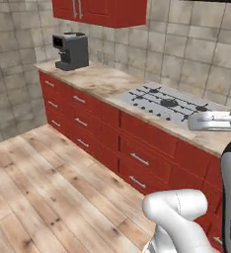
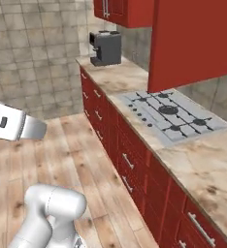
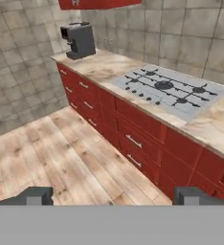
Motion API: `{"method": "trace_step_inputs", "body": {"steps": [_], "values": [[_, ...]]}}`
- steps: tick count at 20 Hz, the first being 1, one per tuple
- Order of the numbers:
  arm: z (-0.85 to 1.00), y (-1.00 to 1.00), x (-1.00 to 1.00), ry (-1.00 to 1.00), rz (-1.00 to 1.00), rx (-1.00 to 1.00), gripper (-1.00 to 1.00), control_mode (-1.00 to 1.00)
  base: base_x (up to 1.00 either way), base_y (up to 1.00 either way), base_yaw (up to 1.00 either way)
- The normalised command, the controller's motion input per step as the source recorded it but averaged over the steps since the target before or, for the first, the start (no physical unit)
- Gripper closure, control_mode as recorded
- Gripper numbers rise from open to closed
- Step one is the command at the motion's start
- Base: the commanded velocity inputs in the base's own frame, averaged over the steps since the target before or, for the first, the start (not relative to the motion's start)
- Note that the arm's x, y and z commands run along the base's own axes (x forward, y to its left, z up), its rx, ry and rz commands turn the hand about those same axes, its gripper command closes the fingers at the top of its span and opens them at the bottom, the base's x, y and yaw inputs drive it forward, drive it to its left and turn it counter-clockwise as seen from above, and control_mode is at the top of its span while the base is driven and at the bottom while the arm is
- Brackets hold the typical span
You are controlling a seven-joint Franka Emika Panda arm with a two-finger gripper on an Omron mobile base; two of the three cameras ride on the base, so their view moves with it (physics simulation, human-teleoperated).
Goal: Grab the spray bottle from the cabinet, then place it next to the cutting board for sanitizing. Then grab the dish brush from the countertop next to the sink and place it next to the cutting board.
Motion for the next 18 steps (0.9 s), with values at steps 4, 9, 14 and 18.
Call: {"method": "trace_step_inputs", "body": {"steps": [4,9,14,18], "values": [[0.0,0.0,0.0,0.0,0.0,0.0,-1.0,1.0,0.0,0.0,1.0],[0.0,0.0,0.0,0.0,0.0,0.0,-1.0,1.0,0.0,0.0,1.0],[0.0,0.0,0.0,0.0,0.0,0.0,-1.0,1.0,0.0,0.0,1.0],[0.0,0.0,0.0,0.0,0.0,0.0,-1.0,1.0,0.0,0.0,1.0]]}}
